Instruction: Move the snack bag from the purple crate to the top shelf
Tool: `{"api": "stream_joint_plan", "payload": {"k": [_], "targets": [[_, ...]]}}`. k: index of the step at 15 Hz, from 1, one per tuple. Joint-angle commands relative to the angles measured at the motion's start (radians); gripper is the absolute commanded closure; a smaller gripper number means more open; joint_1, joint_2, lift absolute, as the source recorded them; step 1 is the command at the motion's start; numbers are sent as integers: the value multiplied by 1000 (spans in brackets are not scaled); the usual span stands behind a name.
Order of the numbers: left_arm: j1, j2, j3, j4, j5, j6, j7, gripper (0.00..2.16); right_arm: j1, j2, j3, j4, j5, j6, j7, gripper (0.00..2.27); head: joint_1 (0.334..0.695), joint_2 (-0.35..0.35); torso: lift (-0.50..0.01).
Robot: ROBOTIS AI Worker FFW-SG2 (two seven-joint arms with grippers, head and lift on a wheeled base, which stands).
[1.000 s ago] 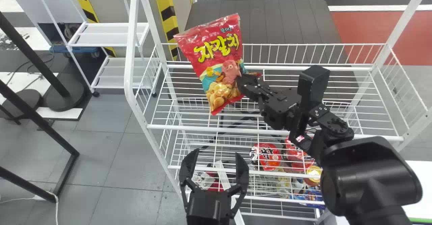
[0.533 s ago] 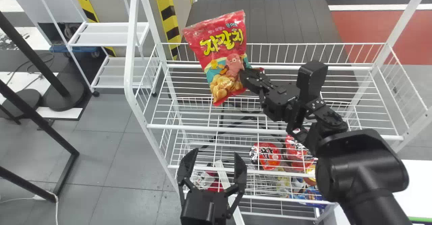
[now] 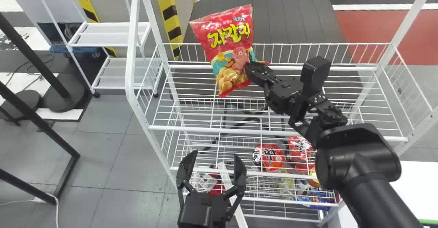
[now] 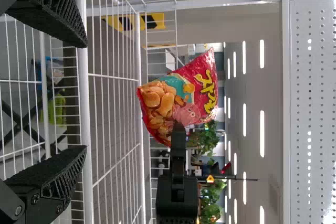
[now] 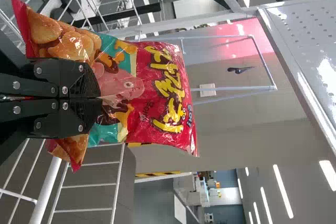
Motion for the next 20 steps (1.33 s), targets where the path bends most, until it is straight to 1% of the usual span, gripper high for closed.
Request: {"api": "stream_joint_plan", "payload": {"k": [1, 8, 9, 11, 12, 14, 15, 19, 20], "targets": [[-7, 0, 0, 13, 4, -15, -2, 134, -34, 5, 2, 51, -29, -19, 0, 1767, 695, 87, 4], [-25, 0, 5, 41, 15, -45, -6, 134, -79, 5, 33, 155, -39, -62, 3, 1750, 695, 88, 4], [-25, 0, 5, 42, 15, -45, -6, 134, -79, 5, 42, 156, -42, -74, 2, 1669, 695, 89, 4], [-25, -2, 5, 42, 15, -48, -6, 134, -79, 5, 47, 164, -42, -83, 0, 1659, 695, 94, 4], [-25, -2, 5, 44, 16, -51, -6, 134, -79, 5, 47, 170, -42, -90, -3, 1565, 695, 96, 4], [-25, -2, 5, 44, 16, -61, -6, 134, -79, 5, 53, 181, -42, -105, -14, 1544, 695, 96, 4], [-25, -2, 5, 45, 16, -61, -5, 134, -79, 5, 53, 186, -40, -111, -15, 1480, 695, 95, 4], [-30, -5, 6, 59, 16, -82, -5, 134, -80, 5, 57, 212, -34, -133, -31, 1453, 695, 92, 4], [-34, -5, 6, 65, 16, -85, -5, 134, -80, 5, 62, 216, -37, -139, -37, 1413, 695, 92, 4]]}}
